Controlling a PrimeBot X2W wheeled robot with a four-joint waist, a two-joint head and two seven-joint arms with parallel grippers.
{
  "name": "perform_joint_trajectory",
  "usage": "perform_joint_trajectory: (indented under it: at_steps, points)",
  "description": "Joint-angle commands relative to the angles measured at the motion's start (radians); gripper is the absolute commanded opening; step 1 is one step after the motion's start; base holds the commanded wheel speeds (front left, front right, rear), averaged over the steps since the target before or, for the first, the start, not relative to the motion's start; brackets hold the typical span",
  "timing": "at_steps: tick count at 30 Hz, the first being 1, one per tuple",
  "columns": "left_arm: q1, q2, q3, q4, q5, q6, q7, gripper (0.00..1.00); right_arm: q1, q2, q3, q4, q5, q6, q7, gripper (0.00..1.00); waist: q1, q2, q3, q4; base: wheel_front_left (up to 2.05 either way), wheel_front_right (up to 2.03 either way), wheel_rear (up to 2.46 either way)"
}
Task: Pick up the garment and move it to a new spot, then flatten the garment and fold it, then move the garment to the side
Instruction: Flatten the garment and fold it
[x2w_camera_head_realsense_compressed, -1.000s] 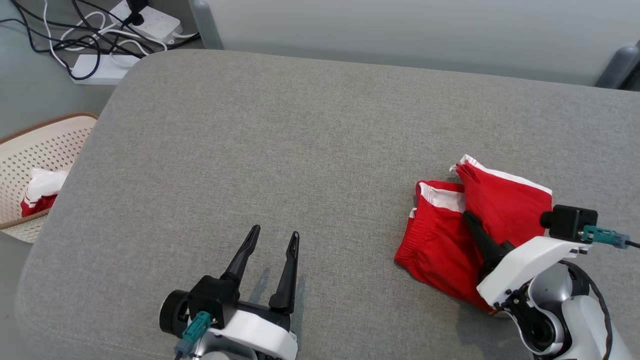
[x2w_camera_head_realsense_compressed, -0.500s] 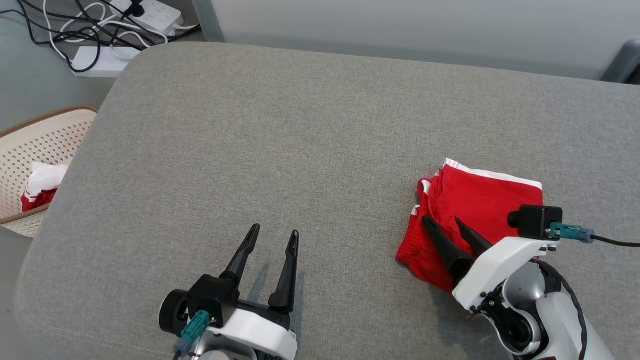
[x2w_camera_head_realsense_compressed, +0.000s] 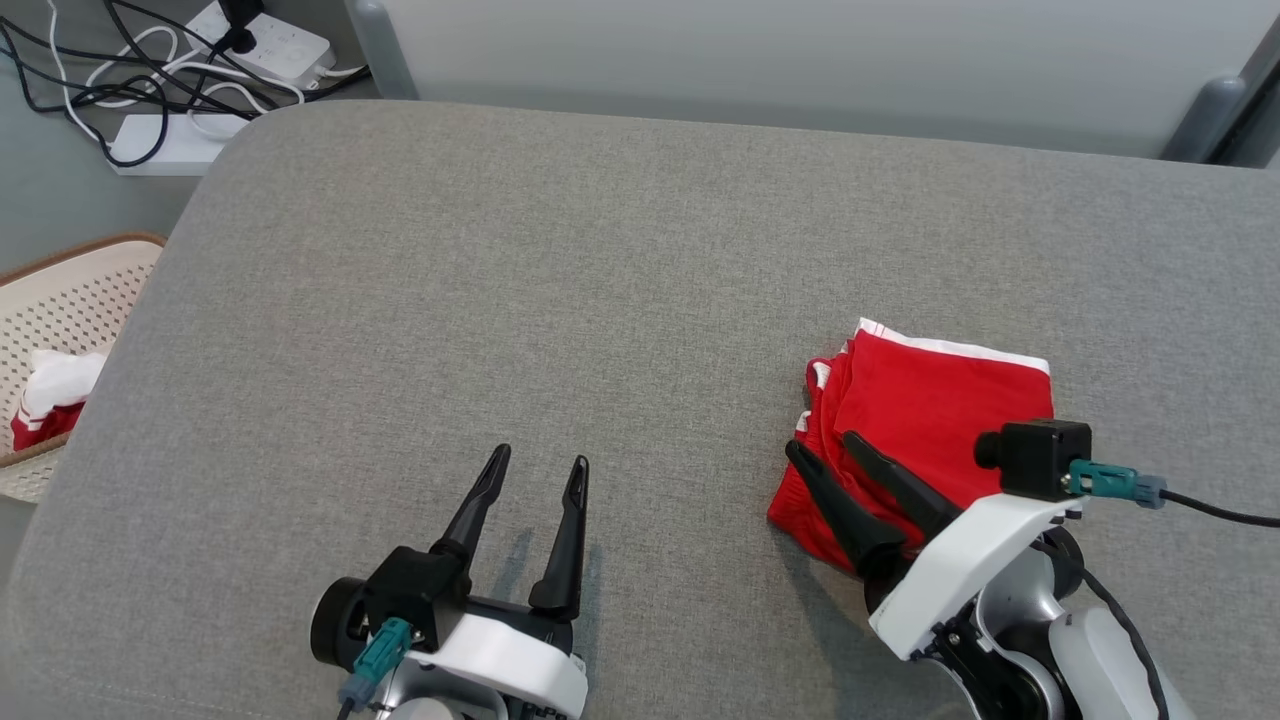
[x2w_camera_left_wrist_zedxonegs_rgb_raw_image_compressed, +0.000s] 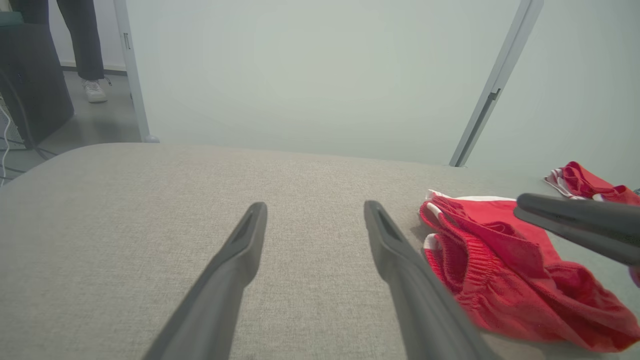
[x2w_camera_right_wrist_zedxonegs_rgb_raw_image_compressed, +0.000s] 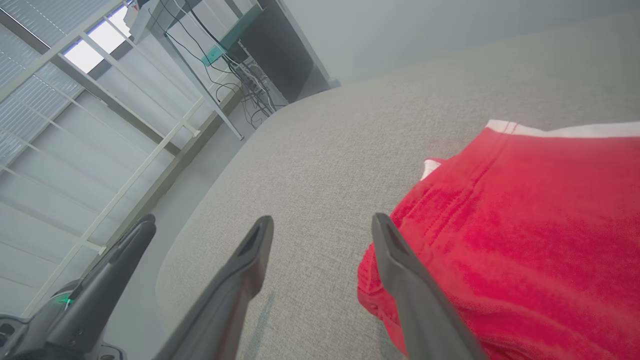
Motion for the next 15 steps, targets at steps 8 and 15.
perform_joint_trajectory:
  at_steps: [8,15]
  points:
    - [-0.029,0.001,0.054,-0.041,0.023,-0.001,-0.01,1.0,0.026,-0.073,0.013,-0.083,-0.079,0.004,-0.163,1.0,0.0,-0.0001,-0.021,-0.031,0.0,0.0,0.0]
    - [-0.014,0.011,0.087,-0.05,0.025,0.003,-0.01,1.0,0.048,-0.115,-0.03,-0.048,-0.17,0.004,-0.328,1.0,0.0,-0.0001,-0.046,-0.068,0.0,0.0,0.0]
